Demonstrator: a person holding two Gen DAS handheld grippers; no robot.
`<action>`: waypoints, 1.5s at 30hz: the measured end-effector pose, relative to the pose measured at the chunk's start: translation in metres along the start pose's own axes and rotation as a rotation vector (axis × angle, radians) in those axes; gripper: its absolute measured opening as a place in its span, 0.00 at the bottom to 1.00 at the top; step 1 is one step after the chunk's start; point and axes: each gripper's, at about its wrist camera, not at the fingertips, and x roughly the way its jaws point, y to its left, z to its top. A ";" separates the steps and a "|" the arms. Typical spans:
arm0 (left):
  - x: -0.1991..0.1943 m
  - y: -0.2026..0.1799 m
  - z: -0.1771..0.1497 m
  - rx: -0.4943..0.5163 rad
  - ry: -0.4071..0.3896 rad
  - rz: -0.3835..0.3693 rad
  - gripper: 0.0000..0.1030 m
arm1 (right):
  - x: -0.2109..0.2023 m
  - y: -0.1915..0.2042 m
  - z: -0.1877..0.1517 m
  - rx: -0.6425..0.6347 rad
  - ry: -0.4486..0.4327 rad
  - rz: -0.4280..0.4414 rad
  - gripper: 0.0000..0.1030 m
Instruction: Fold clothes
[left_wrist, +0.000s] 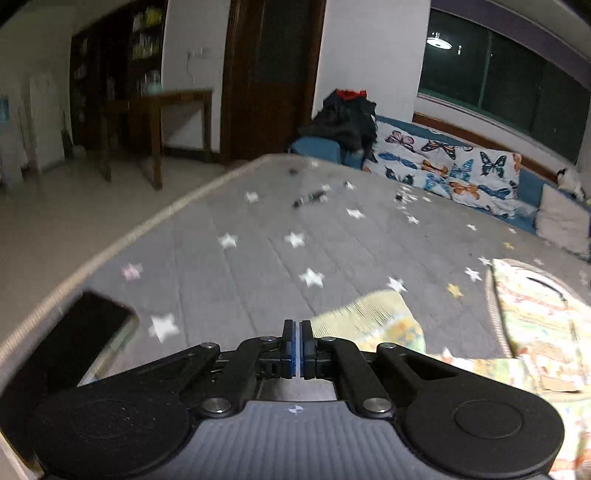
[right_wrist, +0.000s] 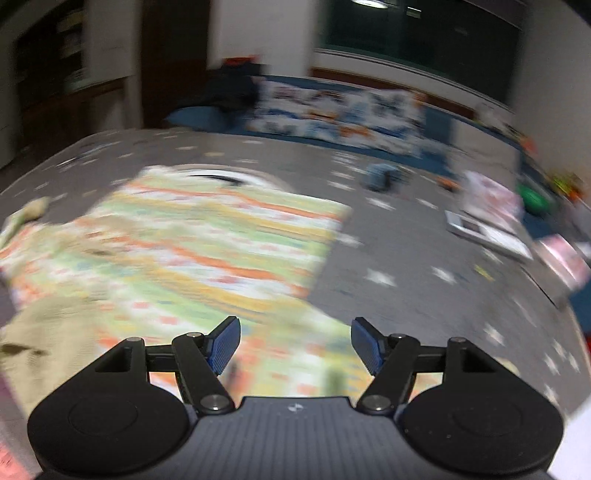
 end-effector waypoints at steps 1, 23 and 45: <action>0.000 -0.001 0.001 -0.001 0.000 -0.006 0.07 | 0.000 0.013 0.004 -0.038 -0.004 0.032 0.66; 0.016 -0.012 0.002 0.063 -0.068 0.073 0.07 | 0.035 0.193 0.049 -0.395 -0.002 0.428 0.66; 0.012 -0.003 -0.003 0.047 0.000 0.119 0.18 | 0.022 0.156 0.023 -0.237 0.066 0.452 0.65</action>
